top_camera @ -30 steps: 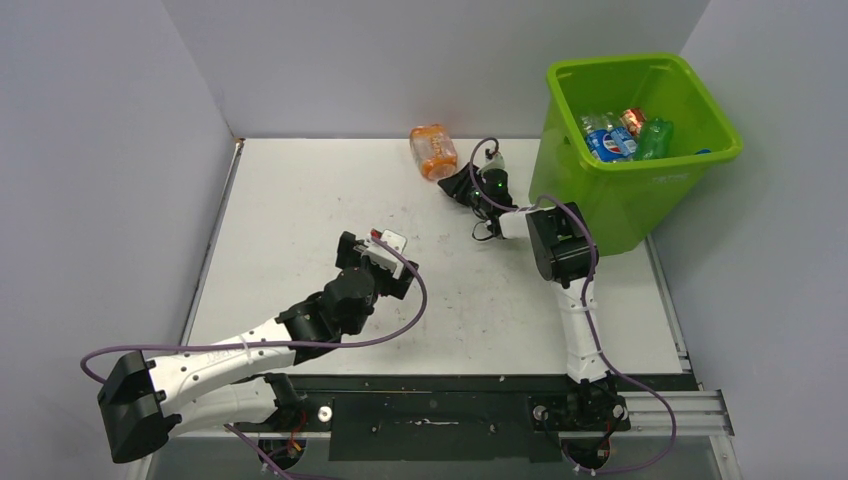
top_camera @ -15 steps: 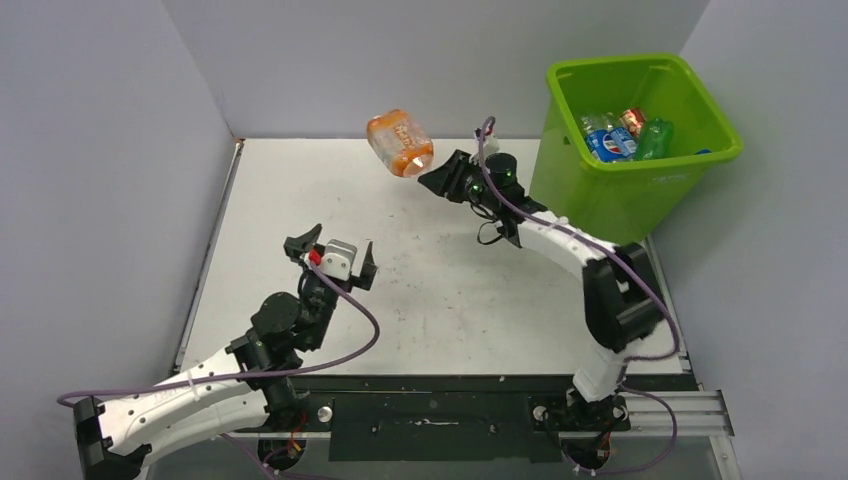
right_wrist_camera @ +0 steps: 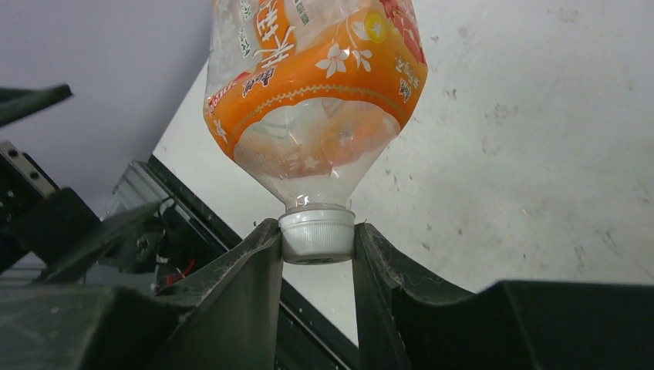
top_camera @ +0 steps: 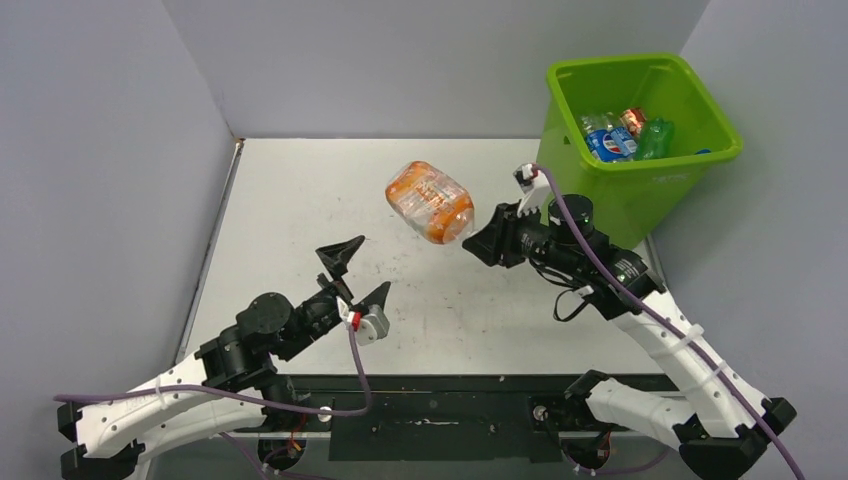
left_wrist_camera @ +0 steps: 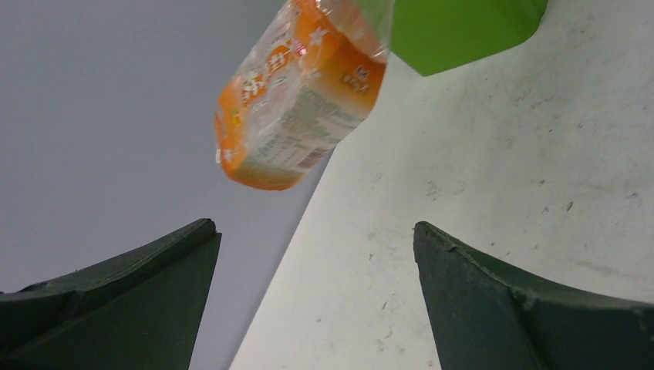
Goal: Put the plastic bottles in the bin
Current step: Pick up the plastic bottle from the corner of the board.
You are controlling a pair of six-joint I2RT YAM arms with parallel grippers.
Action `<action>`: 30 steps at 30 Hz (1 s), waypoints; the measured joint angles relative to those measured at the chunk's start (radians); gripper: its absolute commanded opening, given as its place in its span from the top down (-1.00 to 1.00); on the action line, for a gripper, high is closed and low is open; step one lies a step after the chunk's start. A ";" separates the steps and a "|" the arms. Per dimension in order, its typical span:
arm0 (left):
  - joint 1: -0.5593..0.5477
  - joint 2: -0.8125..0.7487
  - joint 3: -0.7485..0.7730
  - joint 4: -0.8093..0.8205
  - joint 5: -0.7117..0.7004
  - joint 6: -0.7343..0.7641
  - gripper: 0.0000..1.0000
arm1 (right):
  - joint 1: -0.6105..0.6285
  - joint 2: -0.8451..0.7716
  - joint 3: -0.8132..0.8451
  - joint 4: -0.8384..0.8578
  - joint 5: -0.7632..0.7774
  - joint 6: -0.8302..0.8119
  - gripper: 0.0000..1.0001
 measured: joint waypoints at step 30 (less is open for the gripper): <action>-0.043 0.213 0.011 0.118 -0.049 0.479 -0.92 | 0.000 -0.158 -0.002 -0.239 -0.187 0.097 0.89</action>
